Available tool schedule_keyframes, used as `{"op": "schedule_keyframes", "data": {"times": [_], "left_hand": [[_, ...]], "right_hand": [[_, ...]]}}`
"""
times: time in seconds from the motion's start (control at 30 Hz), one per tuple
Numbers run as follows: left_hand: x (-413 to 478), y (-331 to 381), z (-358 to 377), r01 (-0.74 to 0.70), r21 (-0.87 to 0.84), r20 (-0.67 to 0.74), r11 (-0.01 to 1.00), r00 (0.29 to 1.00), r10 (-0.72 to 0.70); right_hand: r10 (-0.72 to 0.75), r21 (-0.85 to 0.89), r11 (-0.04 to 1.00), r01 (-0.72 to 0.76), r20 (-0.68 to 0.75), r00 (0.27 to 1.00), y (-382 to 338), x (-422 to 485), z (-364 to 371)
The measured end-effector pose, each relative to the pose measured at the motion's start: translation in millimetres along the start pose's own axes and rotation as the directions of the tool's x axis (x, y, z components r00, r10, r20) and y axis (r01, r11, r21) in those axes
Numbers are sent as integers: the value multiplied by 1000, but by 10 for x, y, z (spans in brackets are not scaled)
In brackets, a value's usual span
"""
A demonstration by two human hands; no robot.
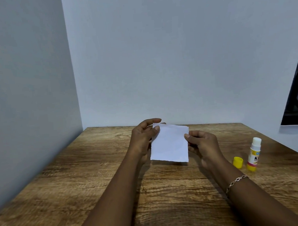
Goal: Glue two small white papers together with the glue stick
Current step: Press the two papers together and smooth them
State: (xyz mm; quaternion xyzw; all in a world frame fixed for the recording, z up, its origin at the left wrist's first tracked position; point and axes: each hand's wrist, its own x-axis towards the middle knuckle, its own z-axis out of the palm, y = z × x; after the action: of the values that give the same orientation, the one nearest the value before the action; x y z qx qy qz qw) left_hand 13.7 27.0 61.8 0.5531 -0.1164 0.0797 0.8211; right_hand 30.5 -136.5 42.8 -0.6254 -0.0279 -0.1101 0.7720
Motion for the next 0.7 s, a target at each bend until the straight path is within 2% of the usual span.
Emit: {"op": "schedule_keyframes", "data": {"times": [0.33, 0.7], "left_hand": [[48, -27, -13, 2, 39, -91, 999, 996, 2], [63, -22, 14, -21, 19, -113, 1000, 993, 23]], "right_hand": [[-69, -59, 996, 71, 25, 997, 4, 0, 10], [-317, -103, 942, 320, 51, 947, -45, 10, 22]]}}
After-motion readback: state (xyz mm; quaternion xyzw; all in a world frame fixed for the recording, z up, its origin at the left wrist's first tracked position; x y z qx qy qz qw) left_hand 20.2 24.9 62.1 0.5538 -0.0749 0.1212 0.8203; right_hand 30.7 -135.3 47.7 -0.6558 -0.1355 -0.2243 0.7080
